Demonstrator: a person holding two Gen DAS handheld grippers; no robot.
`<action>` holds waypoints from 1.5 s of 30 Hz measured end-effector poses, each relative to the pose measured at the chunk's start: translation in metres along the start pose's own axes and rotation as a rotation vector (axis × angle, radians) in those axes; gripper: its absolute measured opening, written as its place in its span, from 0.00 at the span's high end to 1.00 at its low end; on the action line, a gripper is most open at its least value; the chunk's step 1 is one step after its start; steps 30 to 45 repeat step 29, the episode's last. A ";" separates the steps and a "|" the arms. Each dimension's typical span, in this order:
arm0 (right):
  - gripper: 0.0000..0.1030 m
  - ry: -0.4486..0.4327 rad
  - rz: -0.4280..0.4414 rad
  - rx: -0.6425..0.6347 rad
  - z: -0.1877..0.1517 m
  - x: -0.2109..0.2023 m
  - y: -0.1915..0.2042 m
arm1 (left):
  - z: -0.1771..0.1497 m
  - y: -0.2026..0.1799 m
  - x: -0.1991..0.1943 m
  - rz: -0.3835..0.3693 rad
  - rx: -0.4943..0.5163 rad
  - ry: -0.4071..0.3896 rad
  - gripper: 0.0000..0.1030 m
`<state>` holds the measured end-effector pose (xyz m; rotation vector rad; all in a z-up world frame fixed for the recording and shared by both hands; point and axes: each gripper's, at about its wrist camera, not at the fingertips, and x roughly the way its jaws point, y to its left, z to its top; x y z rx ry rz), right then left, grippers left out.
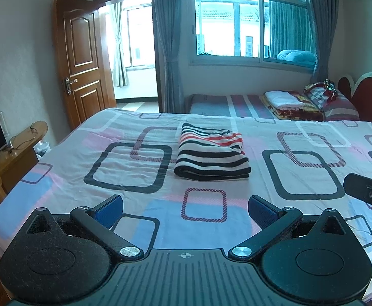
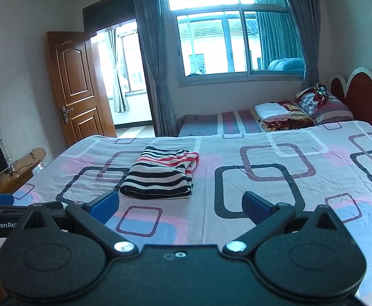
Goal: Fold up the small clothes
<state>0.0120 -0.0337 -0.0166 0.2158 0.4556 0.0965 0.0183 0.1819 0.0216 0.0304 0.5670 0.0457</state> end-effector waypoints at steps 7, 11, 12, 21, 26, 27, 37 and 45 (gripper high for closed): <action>0.01 0.009 0.007 0.003 -0.001 0.003 -0.002 | 0.000 -0.003 0.001 -0.002 0.003 0.003 0.00; 0.01 0.011 0.004 0.005 -0.001 0.004 -0.004 | 0.001 -0.005 0.003 -0.001 0.002 0.006 0.00; 0.01 0.012 0.003 0.007 -0.001 0.005 -0.005 | 0.001 -0.005 0.004 -0.001 0.001 0.007 0.00; 0.01 0.024 0.008 0.010 -0.002 0.010 -0.007 | 0.002 -0.006 0.015 0.002 -0.008 0.025 0.00; 0.01 0.034 0.009 0.002 -0.003 0.016 -0.006 | 0.000 -0.008 0.022 -0.016 0.009 0.004 0.00; 0.01 0.038 0.012 0.001 -0.003 0.018 -0.006 | 0.000 -0.008 0.024 -0.020 0.004 0.004 0.00; 0.01 0.042 0.014 0.000 -0.003 0.022 -0.006 | 0.001 -0.009 0.030 -0.009 0.005 0.007 0.00; 0.01 0.042 0.014 0.000 -0.003 0.022 -0.006 | 0.001 -0.009 0.030 -0.009 0.005 0.007 0.00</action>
